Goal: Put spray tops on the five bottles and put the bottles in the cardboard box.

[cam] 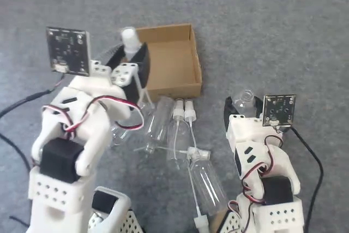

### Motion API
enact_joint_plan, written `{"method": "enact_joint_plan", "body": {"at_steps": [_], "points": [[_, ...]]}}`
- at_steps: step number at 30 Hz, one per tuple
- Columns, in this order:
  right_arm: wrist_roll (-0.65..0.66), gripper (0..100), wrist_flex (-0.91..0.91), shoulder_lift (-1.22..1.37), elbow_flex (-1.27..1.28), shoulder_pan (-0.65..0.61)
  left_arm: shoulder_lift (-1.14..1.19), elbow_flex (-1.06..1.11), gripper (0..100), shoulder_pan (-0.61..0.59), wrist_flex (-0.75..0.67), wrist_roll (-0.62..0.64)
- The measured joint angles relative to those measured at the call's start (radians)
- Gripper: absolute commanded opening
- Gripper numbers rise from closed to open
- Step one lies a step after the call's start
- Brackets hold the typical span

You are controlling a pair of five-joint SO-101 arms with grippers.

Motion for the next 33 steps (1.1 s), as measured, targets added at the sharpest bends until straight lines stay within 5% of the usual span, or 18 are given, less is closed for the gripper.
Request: {"method": "enact_joint_plan", "body": {"at_steps": [17, 33], "points": [[0.173, 2.7, -0.092, 0.0, 0.063, -0.195, 0.0, 0.0, 1, 0.089, -0.183, 0.068], [0.264, 2.7, -0.164, 0.0, 0.118, -0.256, 0.0, 0.0, 1, 0.181, -0.199, 0.095]]}}
